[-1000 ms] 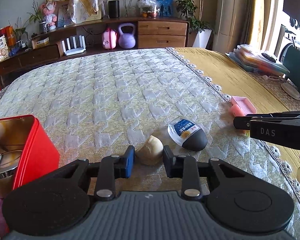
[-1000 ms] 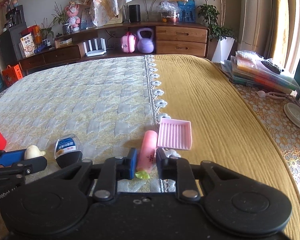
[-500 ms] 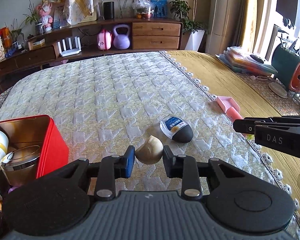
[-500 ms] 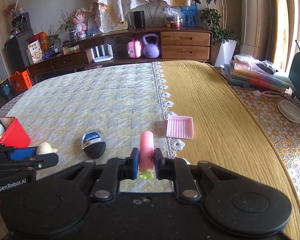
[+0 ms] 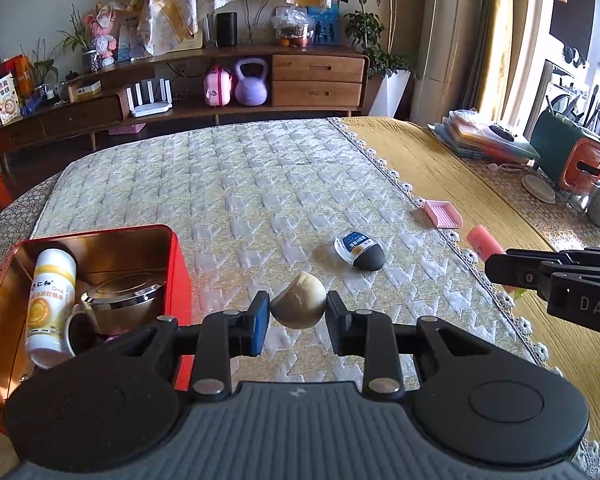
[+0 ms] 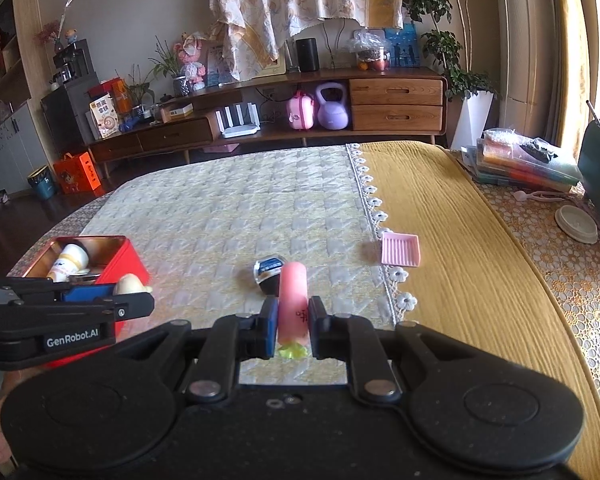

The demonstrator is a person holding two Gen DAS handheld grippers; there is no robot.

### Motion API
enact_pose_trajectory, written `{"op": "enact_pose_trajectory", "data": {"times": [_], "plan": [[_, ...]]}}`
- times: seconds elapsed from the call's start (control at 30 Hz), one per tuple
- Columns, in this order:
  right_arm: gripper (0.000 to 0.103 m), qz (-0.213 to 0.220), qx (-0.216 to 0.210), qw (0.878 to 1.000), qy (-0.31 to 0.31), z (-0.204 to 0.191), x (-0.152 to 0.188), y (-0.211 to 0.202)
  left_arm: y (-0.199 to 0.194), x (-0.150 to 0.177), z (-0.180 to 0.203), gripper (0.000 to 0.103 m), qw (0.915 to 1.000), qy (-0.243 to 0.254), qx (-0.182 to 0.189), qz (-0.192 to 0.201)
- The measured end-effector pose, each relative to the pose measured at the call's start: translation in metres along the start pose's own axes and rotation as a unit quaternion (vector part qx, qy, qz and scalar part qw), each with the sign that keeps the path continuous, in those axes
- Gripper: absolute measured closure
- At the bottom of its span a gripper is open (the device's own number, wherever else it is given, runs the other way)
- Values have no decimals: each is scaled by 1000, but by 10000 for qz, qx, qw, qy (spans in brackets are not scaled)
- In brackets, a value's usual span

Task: Organize rigid objects
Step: 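Carry the egg-shaped item with the left tool while the right tool carries the pink tube to the red tin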

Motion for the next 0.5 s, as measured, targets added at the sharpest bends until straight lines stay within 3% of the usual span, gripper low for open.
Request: {"op": "enact_pose_trajectory", "data": {"times": [0.5], "plan": [[88, 100, -377, 9986, -353, -76, 8, -48, -71, 23, -44, 73, 9997, -74, -126, 202]]}}
Point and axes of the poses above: each gripper's, at about its wrist camera, not at the fingertips, and y roughly the way its jaws point, z to its right, x to its underside, the point moved 10 cm from there along y, roughly the way its jaws point, and after that the axes turned 8 degrees about -z, right-handed, at the moved point
